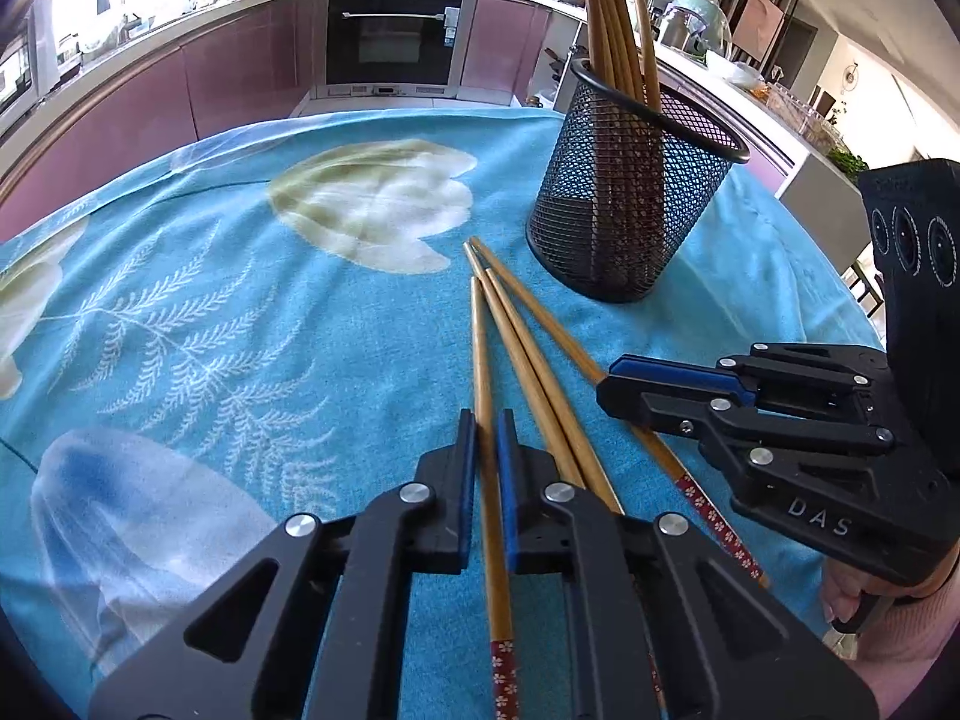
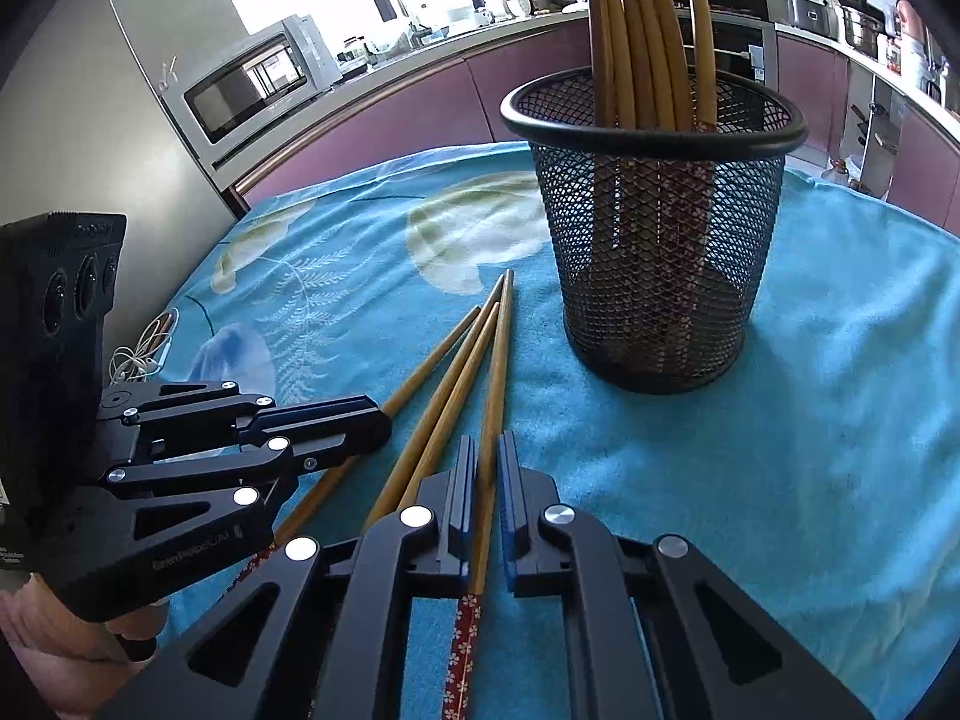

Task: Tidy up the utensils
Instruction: 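Grasp another chopstick from the row with the right gripper while the left gripper grasps one, then lift the chopstick upright over the mesh cup with the right gripper while the left carries its own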

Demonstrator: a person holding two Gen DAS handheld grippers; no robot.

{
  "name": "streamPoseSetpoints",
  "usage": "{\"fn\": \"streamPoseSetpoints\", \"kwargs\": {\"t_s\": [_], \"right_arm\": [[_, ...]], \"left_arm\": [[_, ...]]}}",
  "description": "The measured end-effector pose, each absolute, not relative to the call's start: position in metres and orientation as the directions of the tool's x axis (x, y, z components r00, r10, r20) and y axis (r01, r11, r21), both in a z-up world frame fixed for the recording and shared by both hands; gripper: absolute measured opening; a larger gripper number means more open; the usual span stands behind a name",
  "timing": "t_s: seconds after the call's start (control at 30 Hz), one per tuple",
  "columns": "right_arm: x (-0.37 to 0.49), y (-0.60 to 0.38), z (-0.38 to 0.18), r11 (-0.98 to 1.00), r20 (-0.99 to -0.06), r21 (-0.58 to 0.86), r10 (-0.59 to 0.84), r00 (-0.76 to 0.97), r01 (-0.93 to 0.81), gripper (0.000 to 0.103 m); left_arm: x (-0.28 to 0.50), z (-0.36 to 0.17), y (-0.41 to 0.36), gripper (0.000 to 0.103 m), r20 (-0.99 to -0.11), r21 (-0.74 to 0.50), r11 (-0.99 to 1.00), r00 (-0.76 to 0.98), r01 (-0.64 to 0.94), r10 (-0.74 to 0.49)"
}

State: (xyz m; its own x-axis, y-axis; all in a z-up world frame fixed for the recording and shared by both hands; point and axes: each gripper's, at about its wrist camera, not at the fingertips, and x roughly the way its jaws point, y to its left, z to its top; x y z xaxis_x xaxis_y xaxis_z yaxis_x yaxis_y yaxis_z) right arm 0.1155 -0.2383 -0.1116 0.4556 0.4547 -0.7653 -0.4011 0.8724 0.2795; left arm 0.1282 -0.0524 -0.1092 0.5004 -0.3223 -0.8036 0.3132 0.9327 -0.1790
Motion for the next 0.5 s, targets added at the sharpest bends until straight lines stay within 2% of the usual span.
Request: {"fn": "streamPoseSetpoints", "kwargs": {"t_s": [0.5], "right_arm": [[0.096, -0.253, -0.090, 0.817, -0.696, 0.355, 0.555, 0.456, -0.454, 0.005]], "left_arm": [[0.111, -0.085, -0.028, 0.007, -0.756, -0.266, 0.911, 0.518, 0.316, -0.400]]}}
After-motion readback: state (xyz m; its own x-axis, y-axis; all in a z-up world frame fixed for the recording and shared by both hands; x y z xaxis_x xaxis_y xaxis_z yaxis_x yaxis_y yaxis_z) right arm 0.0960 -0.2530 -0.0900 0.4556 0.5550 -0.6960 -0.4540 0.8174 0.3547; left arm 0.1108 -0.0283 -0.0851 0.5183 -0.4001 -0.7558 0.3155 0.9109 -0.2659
